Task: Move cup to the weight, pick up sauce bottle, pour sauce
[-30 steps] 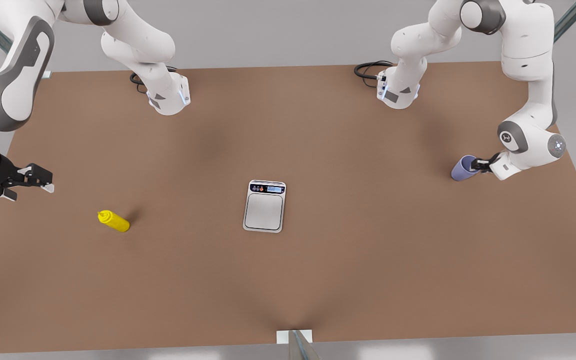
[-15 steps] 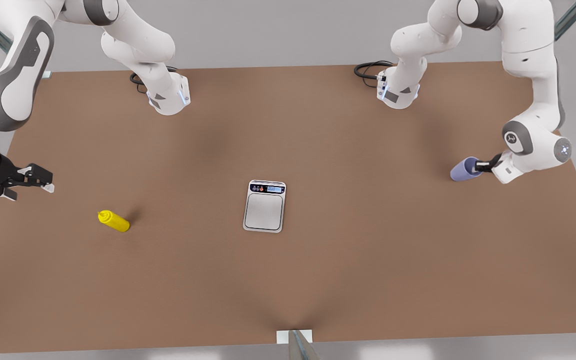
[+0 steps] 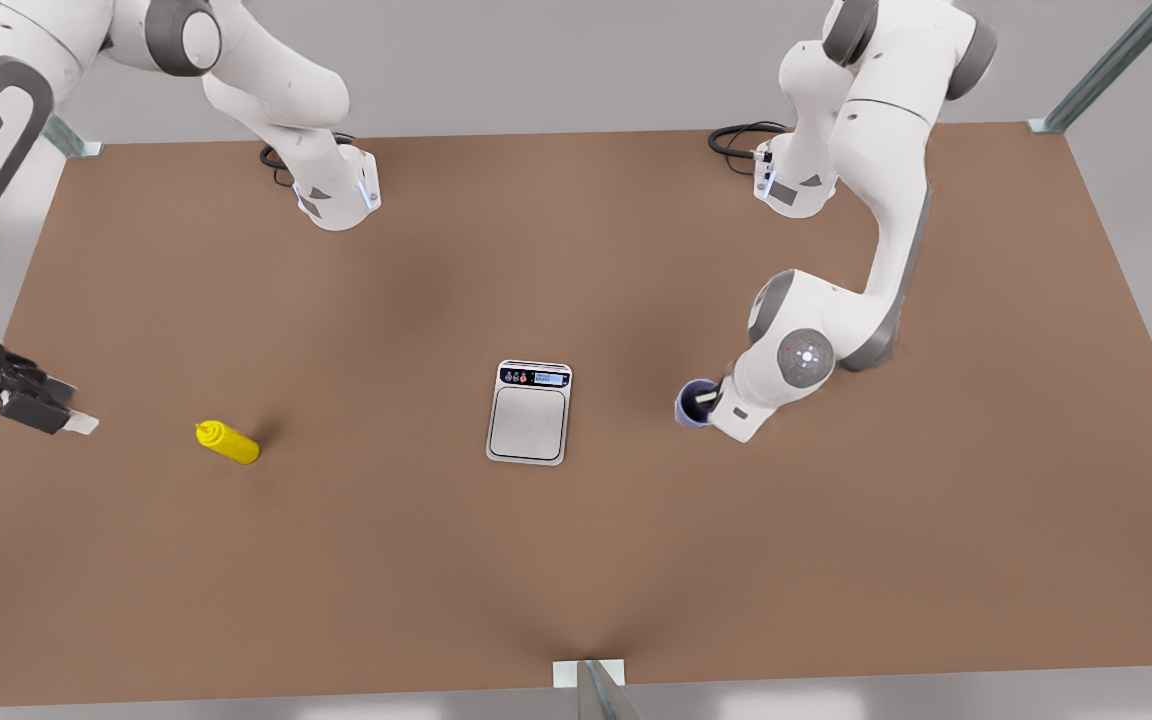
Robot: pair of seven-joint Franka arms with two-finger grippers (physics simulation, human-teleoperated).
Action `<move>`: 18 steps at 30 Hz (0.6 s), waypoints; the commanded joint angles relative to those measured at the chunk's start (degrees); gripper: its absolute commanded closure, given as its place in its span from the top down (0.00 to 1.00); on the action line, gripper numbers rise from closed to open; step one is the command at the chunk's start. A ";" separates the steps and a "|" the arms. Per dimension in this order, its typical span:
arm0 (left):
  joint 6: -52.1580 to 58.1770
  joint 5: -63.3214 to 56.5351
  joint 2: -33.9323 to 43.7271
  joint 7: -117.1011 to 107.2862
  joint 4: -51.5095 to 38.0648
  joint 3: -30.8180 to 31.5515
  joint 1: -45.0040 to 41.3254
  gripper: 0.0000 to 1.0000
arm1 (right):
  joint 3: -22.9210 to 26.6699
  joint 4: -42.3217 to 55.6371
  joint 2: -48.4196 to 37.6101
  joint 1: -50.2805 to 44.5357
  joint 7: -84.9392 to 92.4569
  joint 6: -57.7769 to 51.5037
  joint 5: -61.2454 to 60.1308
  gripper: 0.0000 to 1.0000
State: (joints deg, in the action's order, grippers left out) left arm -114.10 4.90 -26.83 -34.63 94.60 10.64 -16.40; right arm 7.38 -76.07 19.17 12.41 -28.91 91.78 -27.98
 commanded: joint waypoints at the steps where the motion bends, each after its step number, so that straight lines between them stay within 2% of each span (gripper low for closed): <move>1: -0.07 3.36 -0.59 -1.40 -1.00 -0.01 -0.91 0.21 | 0.00 0.05 1.48 0.42 -4.65 0.15 -2.95 1.00; 5: -0.51 3.36 -4.99 -14.76 -7.85 -0.01 -7.86 0.21 | -0.09 -0.04 11.50 6.13 -10.02 -0.73 -18.60 1.00; 10: -1.21 3.71 -12.81 -22.15 -20.15 -0.18 -13.66 0.21 | -0.18 -2.67 23.45 12.89 -8.88 -16.97 -33.98 1.00; 11: -1.91 3.63 -14.48 -22.15 -22.27 -0.27 -14.62 0.21 | -0.18 -3.03 24.51 13.60 -7.30 -20.05 -34.07 1.00; 15: -4.90 4.06 -18.96 -23.21 -27.37 -0.18 -18.14 0.21 | 1.32 -2.85 26.01 13.69 -4.49 -21.12 -33.55 1.00; 18: -4.81 3.45 -20.98 -22.94 -28.07 -1.41 -21.21 0.21 | 2.28 -2.24 26.89 14.22 -4.66 -21.56 -33.55 1.00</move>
State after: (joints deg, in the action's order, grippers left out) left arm -118.83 6.65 -47.94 -57.44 66.57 8.71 -38.11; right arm 10.04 -77.60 46.54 26.94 -33.90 70.13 -61.47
